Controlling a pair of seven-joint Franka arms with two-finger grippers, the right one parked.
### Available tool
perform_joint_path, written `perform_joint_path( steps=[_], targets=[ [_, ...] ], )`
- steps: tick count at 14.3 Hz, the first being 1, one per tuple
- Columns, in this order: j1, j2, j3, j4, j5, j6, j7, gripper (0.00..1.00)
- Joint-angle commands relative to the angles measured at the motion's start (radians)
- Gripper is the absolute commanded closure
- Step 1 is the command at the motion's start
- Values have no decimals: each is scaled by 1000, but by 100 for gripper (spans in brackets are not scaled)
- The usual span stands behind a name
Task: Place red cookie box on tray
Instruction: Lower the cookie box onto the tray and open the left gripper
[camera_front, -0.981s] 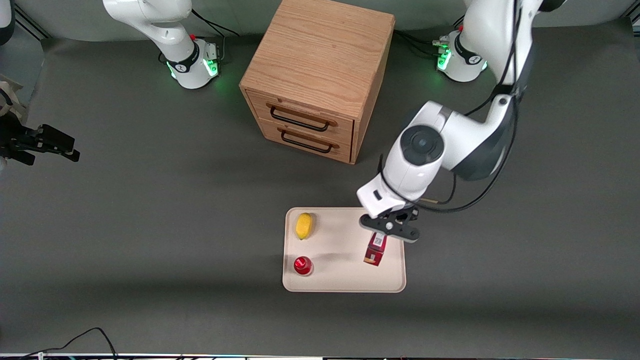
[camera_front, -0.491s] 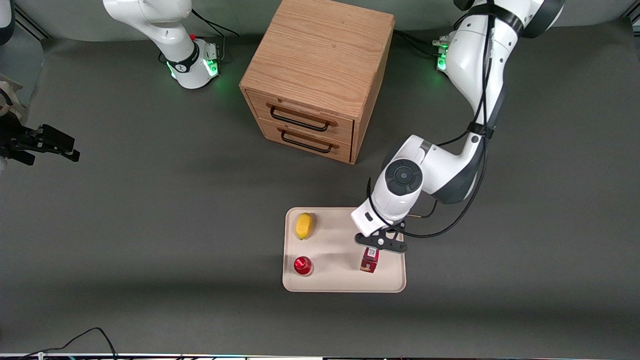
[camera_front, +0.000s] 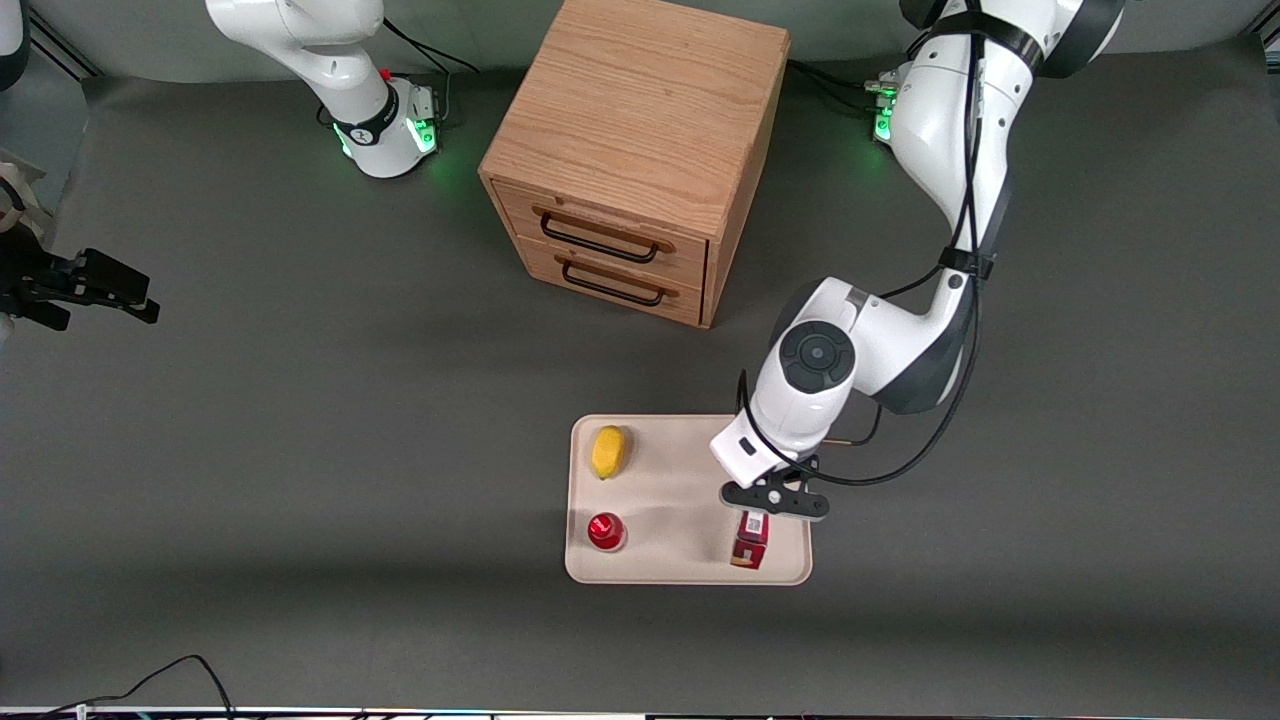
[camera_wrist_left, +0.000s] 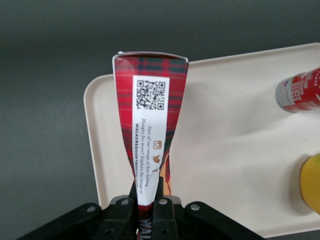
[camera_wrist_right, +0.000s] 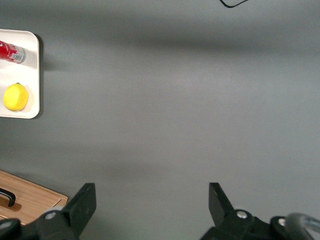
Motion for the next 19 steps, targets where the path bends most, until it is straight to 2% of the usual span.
perform_joint_path(
  steps=[1,10,13,15,17,19],
  targets=[
    [-33,44,24,47,-31,12,-24,100],
    [-35,75,56,27,-71,12,-10,100],
    [-44,72,58,29,-71,17,-13,56],
    [-46,65,59,30,-73,11,-16,53],
    [-46,55,59,38,-74,-14,-18,43],
    [-43,24,59,81,-74,-96,-18,42]
  ],
)
